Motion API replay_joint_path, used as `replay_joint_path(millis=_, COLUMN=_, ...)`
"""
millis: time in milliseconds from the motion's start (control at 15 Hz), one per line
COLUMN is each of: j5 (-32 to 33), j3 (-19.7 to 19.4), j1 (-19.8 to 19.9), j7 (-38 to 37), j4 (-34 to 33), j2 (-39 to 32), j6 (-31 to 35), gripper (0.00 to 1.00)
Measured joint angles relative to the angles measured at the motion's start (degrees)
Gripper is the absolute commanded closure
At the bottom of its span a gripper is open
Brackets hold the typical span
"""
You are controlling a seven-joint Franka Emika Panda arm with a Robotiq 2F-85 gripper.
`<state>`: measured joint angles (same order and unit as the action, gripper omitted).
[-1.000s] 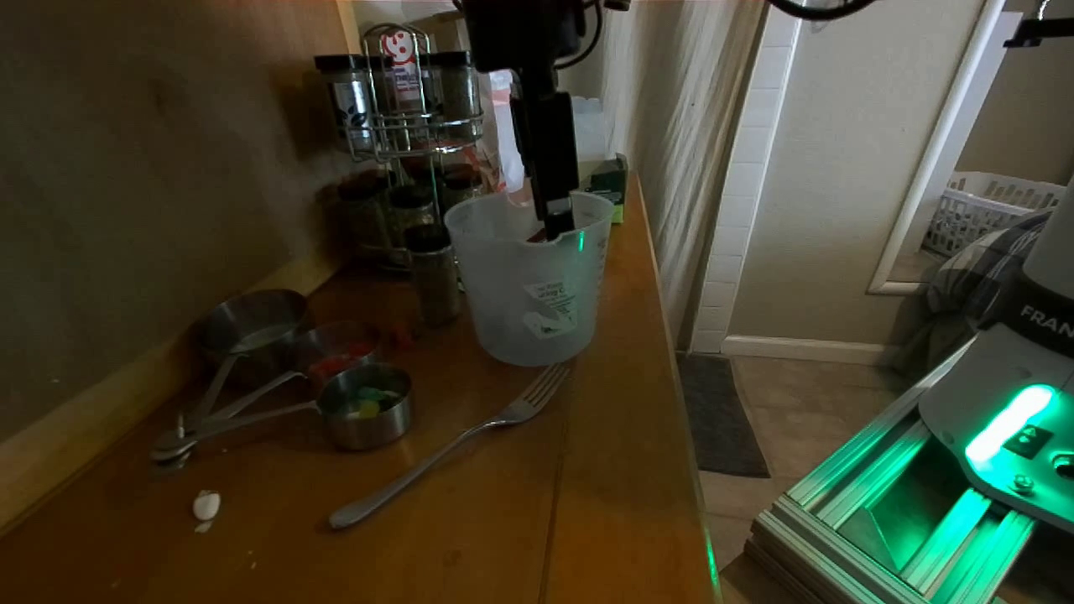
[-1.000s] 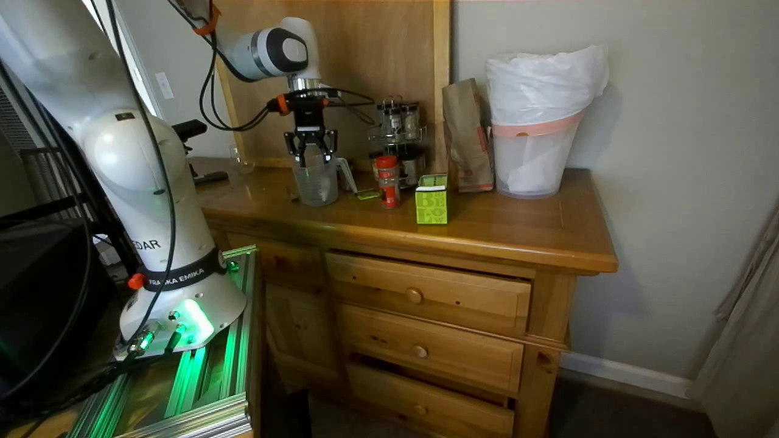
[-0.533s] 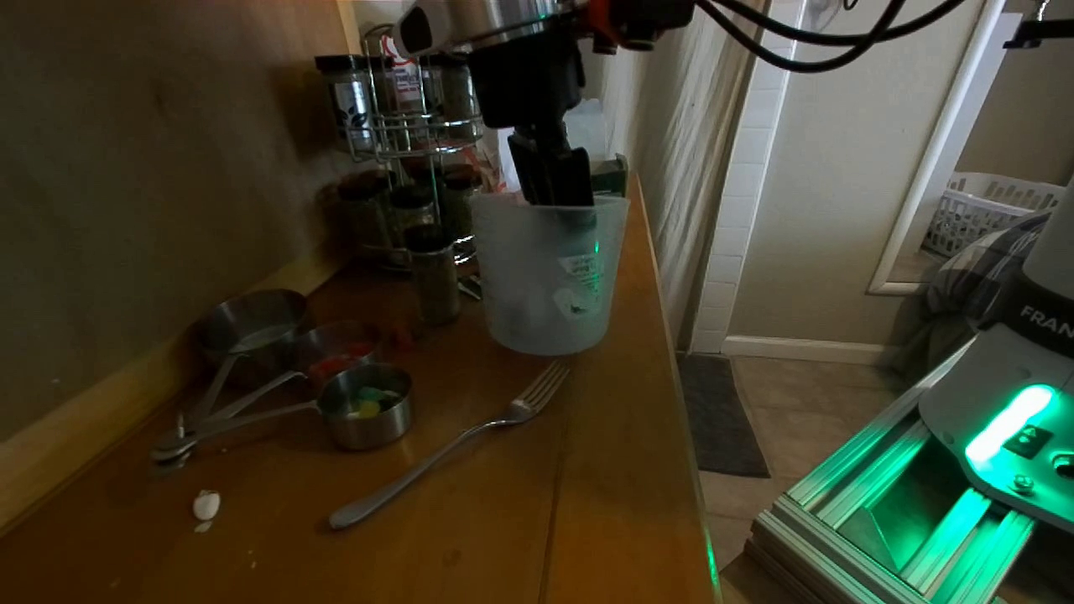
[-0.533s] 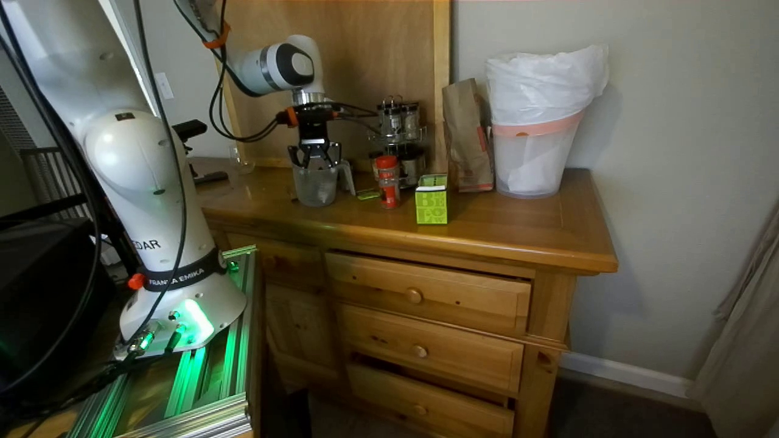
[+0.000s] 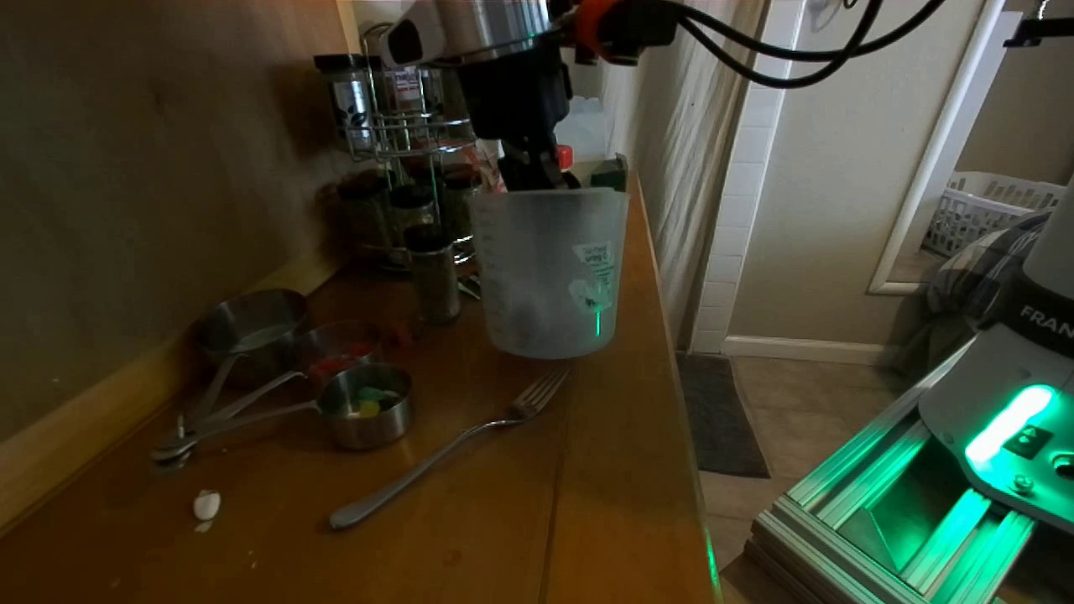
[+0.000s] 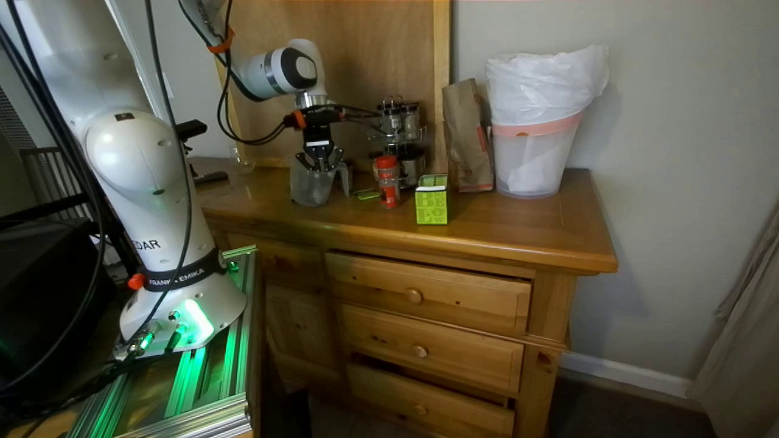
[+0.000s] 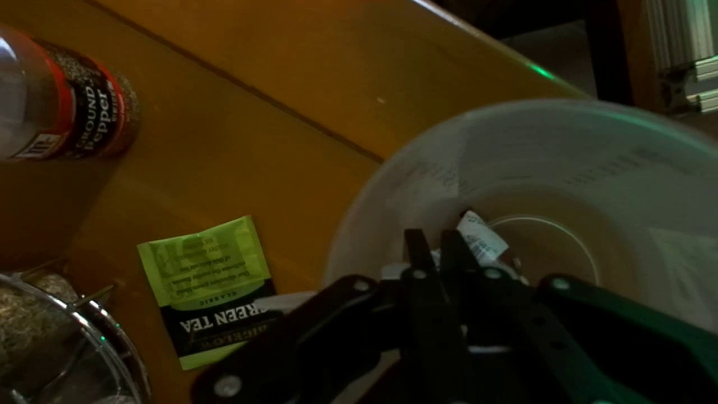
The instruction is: Remove the object from the jar and place it on the table
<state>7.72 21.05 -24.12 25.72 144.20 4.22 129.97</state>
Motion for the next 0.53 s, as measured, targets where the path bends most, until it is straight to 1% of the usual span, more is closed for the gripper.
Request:
replay_joint_path(millis=333, j5=1.3, j3=0.2, j1=0.0, j7=-0.1, j4=-0.2, j2=0.6, j6=2.4, gripper=1.0)
replay_joint_path(millis=533, j5=4.1, j3=0.7, j1=-0.1, j7=-1.5, j4=-0.7, j2=3.8, j6=3.0, gripper=1.0)
